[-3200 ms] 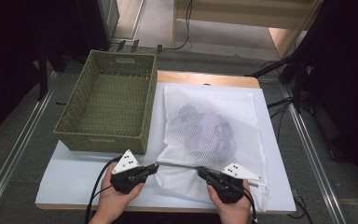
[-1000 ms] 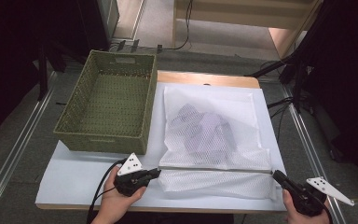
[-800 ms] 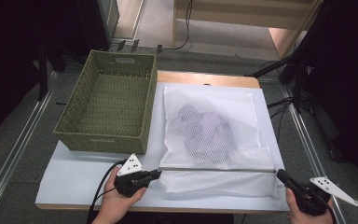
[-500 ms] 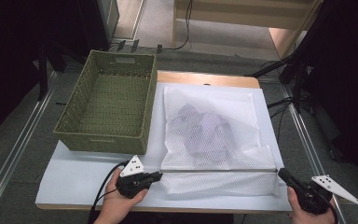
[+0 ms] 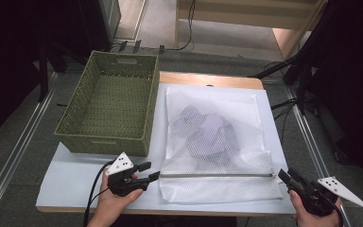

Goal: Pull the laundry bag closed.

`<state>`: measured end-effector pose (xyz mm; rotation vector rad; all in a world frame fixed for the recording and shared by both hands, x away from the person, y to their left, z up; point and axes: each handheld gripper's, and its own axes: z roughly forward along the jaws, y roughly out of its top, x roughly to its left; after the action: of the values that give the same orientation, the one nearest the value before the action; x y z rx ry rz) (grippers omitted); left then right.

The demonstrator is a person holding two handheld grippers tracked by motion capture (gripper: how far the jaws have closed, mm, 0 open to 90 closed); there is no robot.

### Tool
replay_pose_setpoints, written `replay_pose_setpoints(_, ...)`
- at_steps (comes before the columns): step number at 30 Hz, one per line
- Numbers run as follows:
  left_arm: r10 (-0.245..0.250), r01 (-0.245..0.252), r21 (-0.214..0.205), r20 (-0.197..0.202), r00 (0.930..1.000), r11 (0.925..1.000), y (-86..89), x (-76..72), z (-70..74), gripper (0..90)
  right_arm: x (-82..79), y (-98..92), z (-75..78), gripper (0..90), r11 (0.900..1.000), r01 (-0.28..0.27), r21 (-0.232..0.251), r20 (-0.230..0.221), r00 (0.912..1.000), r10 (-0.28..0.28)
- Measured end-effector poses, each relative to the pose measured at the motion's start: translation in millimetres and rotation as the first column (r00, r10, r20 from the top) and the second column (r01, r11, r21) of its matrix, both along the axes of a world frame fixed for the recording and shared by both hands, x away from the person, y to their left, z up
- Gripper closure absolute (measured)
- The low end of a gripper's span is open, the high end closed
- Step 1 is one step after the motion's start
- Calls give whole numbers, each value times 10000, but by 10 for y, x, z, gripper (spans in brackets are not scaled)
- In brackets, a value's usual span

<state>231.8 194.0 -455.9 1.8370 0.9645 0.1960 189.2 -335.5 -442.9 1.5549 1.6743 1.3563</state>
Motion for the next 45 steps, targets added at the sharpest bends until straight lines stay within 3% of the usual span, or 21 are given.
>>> replay_pose_setpoints(7, 417, -415, -70, 312, 9986, 9991, 165, -17, 85, 271, 54, 134, 9, 306, 9972, -482, -571, 70, 9988, 486)
replay_pose_setpoints(11, 584, -586, 30, 541, 9968, 9983, 238, -31, 118, 167, 84, 181, 3, 210, 9968, -608, -510, -6, 9981, 608)
replay_pose_setpoints(14, 513, -526, 156, 757, 9958, 9985, 309, -45, 141, 115, 103, 201, 0, 159, 9968, -640, -480, -18, 9980, 640)
replay_pose_setpoints(18, 427, -423, -58, 948, 9946, 9991, 408, -64, 173, 30, 116, 214, 6, 133, 9968, -731, -312, -86, 9973, 728)
replay_pose_setpoints(21, 550, -587, 275, 1190, 9914, 9979, 452, -80, 196, 22, 123, 211, 3, 96, 9957, -883, -266, -82, 9961, 881)
replay_pose_setpoints(25, 478, -520, 297, 1279, 9906, 9982, 550, -101, 201, 9, 139, 204, -10, 2, 9940, -1080, -151, -144, 9941, 1078)
replay_pose_setpoints(31, 709, -754, 300, 1307, 9889, 9967, 730, -106, 197, 8, 160, 210, -38, 0, 9949, -933, -376, -193, 9955, 926)
replay_pose_setpoints(34, 818, -914, 594, 1481, 9856, 9940, 828, -111, 183, 8, 172, 223, -60, 0, 9943, -930, -526, -262, 9954, 917)
replay_pose_setpoints(38, 1050, -1165, 599, 1681, 9802, 9914, 998, -127, 185, 0, 183, 219, -111, 0, 9951, -789, -597, -272, 9966, 773)
replay_pose_setpoints(45, 1389, -1509, 463, 1988, 9702, 9875, 1248, -163, 185, 0, 165, 162, -134, 0, 9972, -402, -634, 222, 9989, 417)
